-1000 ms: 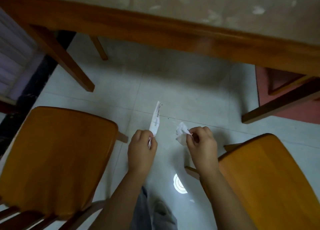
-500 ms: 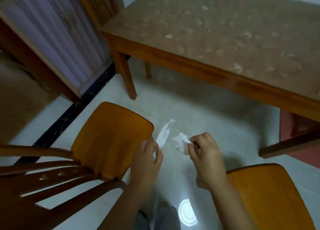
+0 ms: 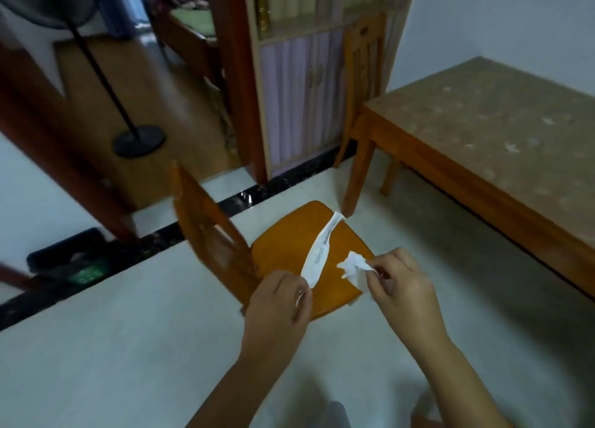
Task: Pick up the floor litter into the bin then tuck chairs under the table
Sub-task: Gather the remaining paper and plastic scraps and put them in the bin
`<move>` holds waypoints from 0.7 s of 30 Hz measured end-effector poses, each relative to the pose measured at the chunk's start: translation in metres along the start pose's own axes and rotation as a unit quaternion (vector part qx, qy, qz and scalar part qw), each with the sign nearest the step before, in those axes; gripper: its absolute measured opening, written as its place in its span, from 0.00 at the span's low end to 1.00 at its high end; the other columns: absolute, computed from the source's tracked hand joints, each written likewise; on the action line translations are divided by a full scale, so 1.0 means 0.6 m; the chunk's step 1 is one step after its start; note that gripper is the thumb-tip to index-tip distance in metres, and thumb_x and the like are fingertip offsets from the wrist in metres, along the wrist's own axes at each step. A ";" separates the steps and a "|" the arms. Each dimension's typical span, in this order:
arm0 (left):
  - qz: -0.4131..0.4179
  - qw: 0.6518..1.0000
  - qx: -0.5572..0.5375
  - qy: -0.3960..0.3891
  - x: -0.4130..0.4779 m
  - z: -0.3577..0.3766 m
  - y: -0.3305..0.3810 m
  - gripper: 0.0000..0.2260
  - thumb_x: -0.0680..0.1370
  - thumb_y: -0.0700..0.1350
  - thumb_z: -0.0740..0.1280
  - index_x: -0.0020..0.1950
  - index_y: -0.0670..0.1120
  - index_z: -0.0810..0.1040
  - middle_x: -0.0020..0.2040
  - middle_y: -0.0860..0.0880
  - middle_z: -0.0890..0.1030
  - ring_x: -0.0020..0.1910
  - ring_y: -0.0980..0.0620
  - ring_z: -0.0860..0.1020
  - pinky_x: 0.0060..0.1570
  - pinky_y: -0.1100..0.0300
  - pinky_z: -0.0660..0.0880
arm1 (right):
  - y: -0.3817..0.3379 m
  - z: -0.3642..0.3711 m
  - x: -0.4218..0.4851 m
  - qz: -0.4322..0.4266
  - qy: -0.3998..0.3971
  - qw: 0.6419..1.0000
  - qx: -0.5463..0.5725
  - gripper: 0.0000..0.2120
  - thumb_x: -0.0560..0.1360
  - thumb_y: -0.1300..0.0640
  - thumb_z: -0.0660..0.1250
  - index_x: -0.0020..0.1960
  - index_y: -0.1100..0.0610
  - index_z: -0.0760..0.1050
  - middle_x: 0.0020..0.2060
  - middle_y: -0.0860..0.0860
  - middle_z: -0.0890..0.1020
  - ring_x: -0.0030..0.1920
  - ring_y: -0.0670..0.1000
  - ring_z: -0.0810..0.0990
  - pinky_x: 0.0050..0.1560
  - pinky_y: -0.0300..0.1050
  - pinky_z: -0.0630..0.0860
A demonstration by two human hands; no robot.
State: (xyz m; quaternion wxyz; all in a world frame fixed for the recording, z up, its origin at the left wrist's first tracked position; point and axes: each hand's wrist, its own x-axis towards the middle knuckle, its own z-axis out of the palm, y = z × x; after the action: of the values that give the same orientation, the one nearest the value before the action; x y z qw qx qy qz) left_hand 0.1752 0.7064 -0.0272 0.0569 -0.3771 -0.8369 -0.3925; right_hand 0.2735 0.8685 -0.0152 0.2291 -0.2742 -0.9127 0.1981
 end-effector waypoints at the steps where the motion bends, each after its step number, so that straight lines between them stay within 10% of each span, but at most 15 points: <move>1: -0.004 1.000 -0.005 0.021 -0.012 -0.034 -0.013 0.03 0.69 0.42 0.70 0.40 0.44 0.79 0.38 0.47 0.80 0.35 0.52 0.78 0.34 0.62 0.78 | -0.033 0.007 0.003 -0.021 -0.004 1.000 0.003 0.05 0.68 0.60 0.73 0.44 0.57 0.80 0.40 0.52 0.79 0.36 0.45 0.73 0.36 0.28 0.66; 10: -0.101 0.983 0.063 0.143 -0.155 -0.312 -0.192 0.07 0.67 0.38 0.74 0.37 0.43 0.77 0.35 0.47 0.78 0.35 0.56 0.73 0.36 0.73 0.67 | -0.365 0.109 -0.027 -0.223 -0.036 0.972 0.062 0.04 0.69 0.64 0.71 0.42 0.59 0.77 0.38 0.51 0.76 0.37 0.47 0.73 0.37 0.26 0.63; 21: -0.275 0.919 0.126 0.253 -0.300 -0.483 -0.414 0.03 0.70 0.40 0.66 0.37 0.45 0.74 0.35 0.52 0.75 0.34 0.55 0.71 0.33 0.62 0.70 | -0.631 0.342 -0.049 -0.364 -0.212 0.903 0.087 0.05 0.68 0.66 0.71 0.43 0.60 0.78 0.39 0.52 0.76 0.38 0.47 0.74 0.39 0.32 0.67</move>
State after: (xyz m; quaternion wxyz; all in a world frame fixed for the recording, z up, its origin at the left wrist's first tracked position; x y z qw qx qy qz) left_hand 0.0769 0.2966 -0.0515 0.2029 -0.0097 -0.9080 -0.3665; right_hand 0.0321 0.5107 -0.0076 0.1096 0.1467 -0.9551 0.2331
